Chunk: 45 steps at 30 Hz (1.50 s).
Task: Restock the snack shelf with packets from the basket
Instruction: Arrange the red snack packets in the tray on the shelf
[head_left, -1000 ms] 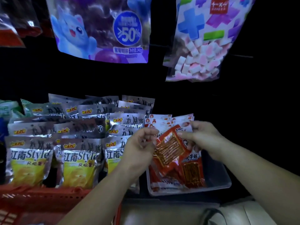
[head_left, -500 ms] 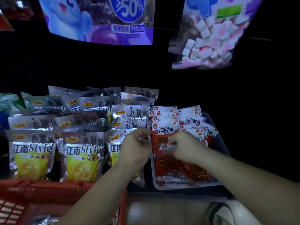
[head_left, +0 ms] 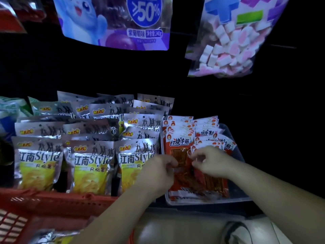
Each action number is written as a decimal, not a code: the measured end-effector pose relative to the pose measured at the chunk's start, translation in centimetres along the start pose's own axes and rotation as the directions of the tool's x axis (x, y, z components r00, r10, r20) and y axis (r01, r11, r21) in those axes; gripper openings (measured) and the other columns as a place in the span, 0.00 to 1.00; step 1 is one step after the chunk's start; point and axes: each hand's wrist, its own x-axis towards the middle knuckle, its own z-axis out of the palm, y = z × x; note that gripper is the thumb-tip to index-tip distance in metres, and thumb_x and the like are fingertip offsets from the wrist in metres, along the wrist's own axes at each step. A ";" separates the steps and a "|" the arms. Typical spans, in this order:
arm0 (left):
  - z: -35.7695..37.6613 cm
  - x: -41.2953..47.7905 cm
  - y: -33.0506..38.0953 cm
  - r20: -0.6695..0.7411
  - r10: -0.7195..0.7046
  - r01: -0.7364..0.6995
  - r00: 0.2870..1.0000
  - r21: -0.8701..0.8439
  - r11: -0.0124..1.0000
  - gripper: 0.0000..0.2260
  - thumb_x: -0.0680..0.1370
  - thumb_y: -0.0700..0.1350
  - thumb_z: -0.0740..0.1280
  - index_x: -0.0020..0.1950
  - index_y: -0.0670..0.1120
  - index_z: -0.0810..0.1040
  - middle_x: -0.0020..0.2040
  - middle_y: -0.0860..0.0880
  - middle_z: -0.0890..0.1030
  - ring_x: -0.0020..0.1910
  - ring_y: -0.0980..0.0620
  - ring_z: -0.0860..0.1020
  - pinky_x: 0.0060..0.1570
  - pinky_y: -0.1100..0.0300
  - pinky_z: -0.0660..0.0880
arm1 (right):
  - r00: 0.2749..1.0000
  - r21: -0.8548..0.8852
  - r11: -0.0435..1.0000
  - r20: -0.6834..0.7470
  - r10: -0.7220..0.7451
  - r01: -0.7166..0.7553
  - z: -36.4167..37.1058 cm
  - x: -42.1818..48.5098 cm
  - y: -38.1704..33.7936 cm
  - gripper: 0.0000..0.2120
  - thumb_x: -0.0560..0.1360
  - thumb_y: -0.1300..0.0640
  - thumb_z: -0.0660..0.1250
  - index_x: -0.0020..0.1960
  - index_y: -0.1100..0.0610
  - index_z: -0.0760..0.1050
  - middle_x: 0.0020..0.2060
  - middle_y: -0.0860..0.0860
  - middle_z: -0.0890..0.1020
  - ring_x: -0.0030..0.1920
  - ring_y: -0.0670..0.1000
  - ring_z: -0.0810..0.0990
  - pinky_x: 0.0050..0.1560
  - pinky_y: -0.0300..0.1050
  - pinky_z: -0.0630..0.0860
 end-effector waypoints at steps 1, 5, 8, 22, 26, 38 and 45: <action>0.3 0.2 0.1 -0.007 0.014 -0.014 1.000 0.024 1.000 0.13 0.80 0.41 0.64 0.60 0.52 0.84 0.56 0.54 0.84 0.55 0.54 0.82 0.53 0.63 0.78 | 0.999 -0.067 0.998 0.035 -0.004 0.007 0.3 0.3 0.6 0.12 0.81 0.46 0.68 0.63 0.46 0.81 0.59 0.45 0.82 0.57 0.49 0.82 0.61 0.49 0.79; 1.4 1.4 0.2 -0.016 0.027 -0.027 0.999 0.024 0.999 0.13 0.81 0.41 0.63 0.59 0.52 0.84 0.55 0.52 0.85 0.50 0.54 0.83 0.50 0.60 0.81 | 0.938 0.057 0.989 0.330 0.110 -0.136 2.1 1.2 1.6 0.26 0.81 0.33 0.58 0.66 0.49 0.79 0.65 0.51 0.81 0.65 0.54 0.79 0.70 0.53 0.73; 1.7 2.2 -0.1 -0.027 0.029 -0.028 0.999 0.038 0.999 0.13 0.81 0.41 0.63 0.61 0.50 0.83 0.54 0.51 0.85 0.49 0.51 0.83 0.49 0.57 0.81 | 0.902 0.050 0.971 0.384 0.196 -0.232 3.2 2.2 2.1 0.32 0.81 0.31 0.53 0.72 0.51 0.74 0.72 0.53 0.75 0.69 0.55 0.75 0.73 0.54 0.68; 2.4 -0.4 -1.8 0.025 0.227 -0.228 0.974 0.072 0.971 0.15 0.75 0.39 0.63 0.53 0.53 0.86 0.51 0.58 0.85 0.49 0.57 0.82 0.47 0.57 0.80 | 0.897 0.383 0.860 0.408 0.171 -0.338 4.4 1.6 4.1 0.14 0.75 0.44 0.66 0.58 0.43 0.85 0.55 0.44 0.86 0.60 0.49 0.80 0.58 0.49 0.73; 1.9 -0.7 -1.9 -0.074 0.255 -0.242 0.964 0.148 0.959 0.15 0.74 0.39 0.63 0.51 0.52 0.87 0.50 0.57 0.85 0.50 0.55 0.81 0.48 0.61 0.79 | 0.914 0.440 0.826 0.353 0.201 -0.352 5.0 2.0 4.3 0.16 0.78 0.54 0.63 0.64 0.48 0.81 0.61 0.50 0.81 0.59 0.51 0.80 0.60 0.49 0.79; 2.1 1.0 -0.9 -0.129 0.248 -0.234 0.960 0.115 0.965 0.14 0.76 0.38 0.64 0.52 0.53 0.86 0.51 0.55 0.85 0.51 0.52 0.81 0.48 0.56 0.80 | 0.860 0.408 0.787 0.422 0.286 -0.462 3.5 2.9 4.7 0.26 0.81 0.32 0.54 0.63 0.49 0.78 0.60 0.52 0.81 0.60 0.61 0.80 0.65 0.63 0.76; 2.2 1.8 -1.5 -0.174 0.077 -0.087 0.982 -0.053 0.995 0.12 0.78 0.37 0.65 0.53 0.51 0.86 0.51 0.54 0.85 0.50 0.55 0.82 0.50 0.61 0.79 | 0.848 0.396 0.785 0.443 0.291 -0.477 5.2 2.8 5.0 0.29 0.82 0.32 0.52 0.61 0.52 0.79 0.68 0.54 0.75 0.70 0.62 0.72 0.67 0.56 0.70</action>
